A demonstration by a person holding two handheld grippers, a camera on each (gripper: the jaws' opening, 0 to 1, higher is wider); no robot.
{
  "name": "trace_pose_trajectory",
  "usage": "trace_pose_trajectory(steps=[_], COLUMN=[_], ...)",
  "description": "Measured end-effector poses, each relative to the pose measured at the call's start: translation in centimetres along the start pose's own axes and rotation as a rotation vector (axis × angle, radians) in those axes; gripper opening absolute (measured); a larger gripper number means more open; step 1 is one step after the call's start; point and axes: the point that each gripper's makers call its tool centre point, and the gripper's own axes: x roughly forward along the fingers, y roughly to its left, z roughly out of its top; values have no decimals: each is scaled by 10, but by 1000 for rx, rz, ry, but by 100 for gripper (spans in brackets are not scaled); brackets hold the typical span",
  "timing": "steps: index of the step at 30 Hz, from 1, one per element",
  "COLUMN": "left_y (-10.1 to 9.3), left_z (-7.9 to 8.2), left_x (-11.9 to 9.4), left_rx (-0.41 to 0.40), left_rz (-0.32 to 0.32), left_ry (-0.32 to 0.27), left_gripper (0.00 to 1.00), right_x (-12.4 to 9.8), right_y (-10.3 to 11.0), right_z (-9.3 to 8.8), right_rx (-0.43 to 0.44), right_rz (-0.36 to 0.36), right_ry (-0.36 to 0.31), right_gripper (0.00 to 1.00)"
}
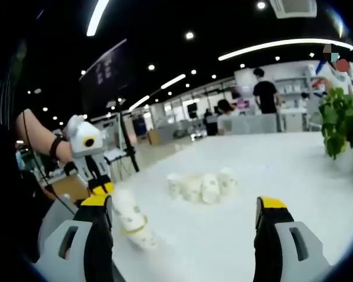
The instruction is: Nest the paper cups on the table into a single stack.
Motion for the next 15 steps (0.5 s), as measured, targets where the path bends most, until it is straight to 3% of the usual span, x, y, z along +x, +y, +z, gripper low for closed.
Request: trace_pose_trajectory(steps=[9, 15], left_y=[-2, -2], left_z=[-16, -15], left_x=[10, 14], left_rx=[75, 92], left_rz=[-4, -5], left_ry=[94, 102], left_gripper=[0, 0], right_x=[-4, -9], right_y=[-1, -2], right_z=[-5, -9], right_rx=[9, 17], right_rz=[-7, -15], right_ry=[3, 5], right_gripper=[100, 100])
